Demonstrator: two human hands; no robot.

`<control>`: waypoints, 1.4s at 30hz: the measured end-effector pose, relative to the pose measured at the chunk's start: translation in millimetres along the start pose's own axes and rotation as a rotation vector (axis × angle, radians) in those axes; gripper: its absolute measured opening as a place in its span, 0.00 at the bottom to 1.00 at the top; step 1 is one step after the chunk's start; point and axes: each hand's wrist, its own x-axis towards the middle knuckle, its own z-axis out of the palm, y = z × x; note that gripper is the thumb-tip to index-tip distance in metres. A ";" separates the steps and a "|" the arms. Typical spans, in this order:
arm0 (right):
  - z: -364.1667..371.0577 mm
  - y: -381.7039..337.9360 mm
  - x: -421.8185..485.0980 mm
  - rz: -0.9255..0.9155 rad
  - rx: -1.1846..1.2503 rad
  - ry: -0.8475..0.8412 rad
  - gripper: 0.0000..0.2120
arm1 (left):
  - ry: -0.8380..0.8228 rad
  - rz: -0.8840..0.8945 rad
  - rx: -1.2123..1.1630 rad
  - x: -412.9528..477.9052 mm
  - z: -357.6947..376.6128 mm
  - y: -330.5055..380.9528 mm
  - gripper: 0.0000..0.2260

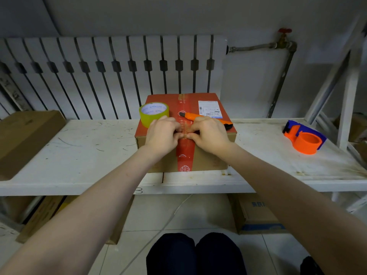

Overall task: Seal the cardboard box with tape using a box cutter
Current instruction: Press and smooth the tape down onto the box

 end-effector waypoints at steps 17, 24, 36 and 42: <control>20.6 1.9 -15.2 -0.087 -0.235 0.115 0.21 | 0.010 0.043 0.057 -10.3 10.5 1.5 0.14; -1.0 11.3 -5.5 -0.149 -0.113 -0.016 0.11 | -0.048 0.075 -0.032 -3.8 3.1 -6.1 0.11; 5.7 -4.2 -4.0 -0.096 -0.162 0.013 0.13 | -0.108 0.103 -0.025 -0.1 -7.5 -10.7 0.10; -17.7 1.6 4.9 -0.119 -0.174 -0.154 0.21 | -0.022 0.078 -0.035 -1.6 -0.9 -3.6 0.07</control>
